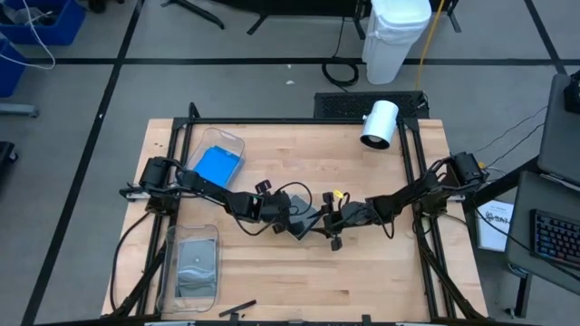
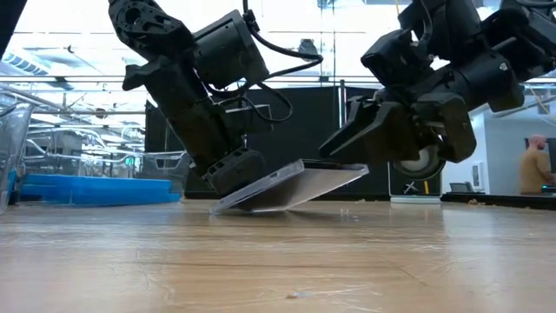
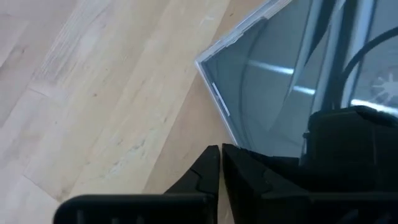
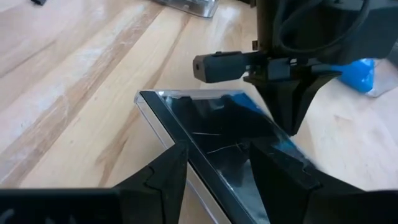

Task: Pick & place jewel cases by type
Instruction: Put the black CD case into the bottom transparent bin

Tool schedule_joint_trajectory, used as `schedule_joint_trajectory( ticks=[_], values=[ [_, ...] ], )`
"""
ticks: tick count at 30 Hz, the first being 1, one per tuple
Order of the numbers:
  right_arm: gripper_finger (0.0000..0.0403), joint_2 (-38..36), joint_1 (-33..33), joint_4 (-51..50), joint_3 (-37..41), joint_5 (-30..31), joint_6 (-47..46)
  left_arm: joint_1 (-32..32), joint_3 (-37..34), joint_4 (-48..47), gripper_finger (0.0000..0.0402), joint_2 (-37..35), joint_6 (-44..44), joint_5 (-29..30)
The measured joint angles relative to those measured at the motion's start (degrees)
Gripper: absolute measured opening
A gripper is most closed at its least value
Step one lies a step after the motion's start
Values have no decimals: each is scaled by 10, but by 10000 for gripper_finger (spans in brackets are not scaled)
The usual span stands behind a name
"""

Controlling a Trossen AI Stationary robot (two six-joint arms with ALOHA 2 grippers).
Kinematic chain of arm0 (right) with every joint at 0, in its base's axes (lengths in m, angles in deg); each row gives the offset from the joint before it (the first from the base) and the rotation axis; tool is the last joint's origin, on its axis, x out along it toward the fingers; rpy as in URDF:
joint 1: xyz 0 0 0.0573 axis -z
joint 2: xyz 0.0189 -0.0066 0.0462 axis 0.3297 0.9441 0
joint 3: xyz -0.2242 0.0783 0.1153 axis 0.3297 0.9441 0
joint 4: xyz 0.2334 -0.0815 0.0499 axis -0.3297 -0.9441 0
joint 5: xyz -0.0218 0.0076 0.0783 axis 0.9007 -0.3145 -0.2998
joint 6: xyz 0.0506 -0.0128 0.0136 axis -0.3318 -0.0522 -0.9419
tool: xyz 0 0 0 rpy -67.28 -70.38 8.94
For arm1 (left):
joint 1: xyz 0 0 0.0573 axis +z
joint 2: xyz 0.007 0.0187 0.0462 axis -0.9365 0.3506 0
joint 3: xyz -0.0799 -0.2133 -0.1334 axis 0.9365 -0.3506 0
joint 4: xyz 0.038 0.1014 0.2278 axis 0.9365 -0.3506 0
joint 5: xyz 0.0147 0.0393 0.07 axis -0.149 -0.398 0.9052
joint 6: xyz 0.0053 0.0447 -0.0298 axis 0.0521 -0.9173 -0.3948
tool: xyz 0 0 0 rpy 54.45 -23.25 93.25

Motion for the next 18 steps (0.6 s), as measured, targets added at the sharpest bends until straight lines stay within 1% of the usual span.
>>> schedule_joint_trajectory(
  ticks=[4,7,9,11,13,15,18],
  values=[
    [164,-5,-5,-2,0,-24,-34,0,0,-9,17,0,-4,-2],
    [164,-6,-11,-2,0,-54,-65,-1,0,12,5,0,5,-14],
    [164,-6,-20,-2,1,-87,-82,-1,0,42,7,1,18,-50],
    [164,-6,-28,-3,1,-120,-98,-2,0,71,17,1,21,-97],
    [164,-6,-37,-7,1,-137,-114,-3,0,94,28,1,20,-130],
    [164,-6,-45,-8,1,-152,-119,-5,0,112,36,2,19,-151],
    [164,-16,-54,-19,1,-160,-116,-10,0,116,40,2,21,-161]
  ],
)
